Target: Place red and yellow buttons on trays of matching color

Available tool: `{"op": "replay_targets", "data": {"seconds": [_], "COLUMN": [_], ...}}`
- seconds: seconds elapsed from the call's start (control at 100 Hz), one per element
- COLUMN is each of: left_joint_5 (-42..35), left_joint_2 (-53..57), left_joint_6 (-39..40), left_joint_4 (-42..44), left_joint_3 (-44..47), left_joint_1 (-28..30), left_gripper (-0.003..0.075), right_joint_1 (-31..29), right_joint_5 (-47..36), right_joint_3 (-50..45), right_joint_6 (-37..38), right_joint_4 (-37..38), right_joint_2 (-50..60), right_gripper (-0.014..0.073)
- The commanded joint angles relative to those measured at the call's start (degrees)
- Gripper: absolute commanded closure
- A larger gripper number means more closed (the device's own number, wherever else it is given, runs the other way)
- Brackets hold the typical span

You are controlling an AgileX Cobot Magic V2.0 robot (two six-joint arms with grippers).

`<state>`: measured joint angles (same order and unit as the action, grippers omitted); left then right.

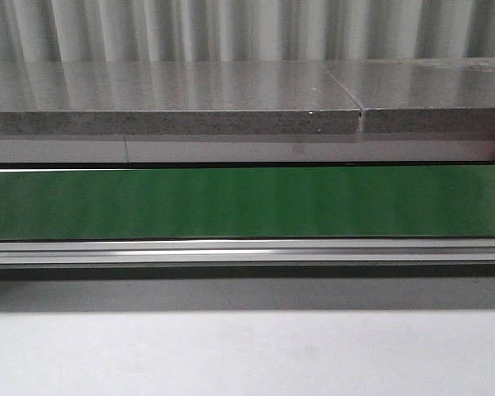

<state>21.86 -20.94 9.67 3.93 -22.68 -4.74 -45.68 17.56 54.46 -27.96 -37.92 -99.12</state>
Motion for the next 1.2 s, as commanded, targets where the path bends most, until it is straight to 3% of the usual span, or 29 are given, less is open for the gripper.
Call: {"op": "replay_targets", "data": {"seconds": [0.0, 0.12, 0.29, 0.39, 0.86, 1.0, 1.19], "left_joint_5": [-4.5, -4.5, -4.5, -4.5, -4.5, -4.5, -4.5], "left_joint_2": [-0.3, -0.3, -0.3, -0.3, -0.3, -0.3, -0.3], "left_joint_6": [0.0, 0.0, 0.0, 0.0, 0.0, 0.0, 0.0], "left_joint_4": [-0.1, -0.1, -0.1, -0.1, -0.1, -0.1, -0.1], "left_joint_3": [-1.6, -1.6, -1.6, -1.6, -1.6, -1.6, -1.6], "left_joint_1": [-0.4, -0.4, -0.4, -0.4, -0.4, -0.4, -0.4], "left_gripper": [0.0741, 0.0741, 0.0741, 0.0741, 0.0741, 0.0741, 0.0741], "right_joint_1": [-0.4, -0.4, -0.4, -0.4, 2.3, 7.6, 20.0], "right_joint_5": [-2.0, -1.0, -1.4, -1.5, -1.6, -2.6, -3.1], "right_joint_3": [1.4, 1.4, 1.4, 1.4, 5.5, 6.1, 6.0], "right_joint_6": [-0.3, -1.6, -1.7, -1.7, -1.9, -4.4, -10.2], "right_joint_4": [-0.9, 0.5, 0.4, 0.2, -2.9, -2.9, -2.9], "right_joint_2": [1.6, 1.0, 1.0, 1.3, 15.2, 21.2, 28.0], "right_gripper": [0.0461, 0.0400, 0.0088, -0.0013, -0.0022, -0.0022, -0.0022]}}
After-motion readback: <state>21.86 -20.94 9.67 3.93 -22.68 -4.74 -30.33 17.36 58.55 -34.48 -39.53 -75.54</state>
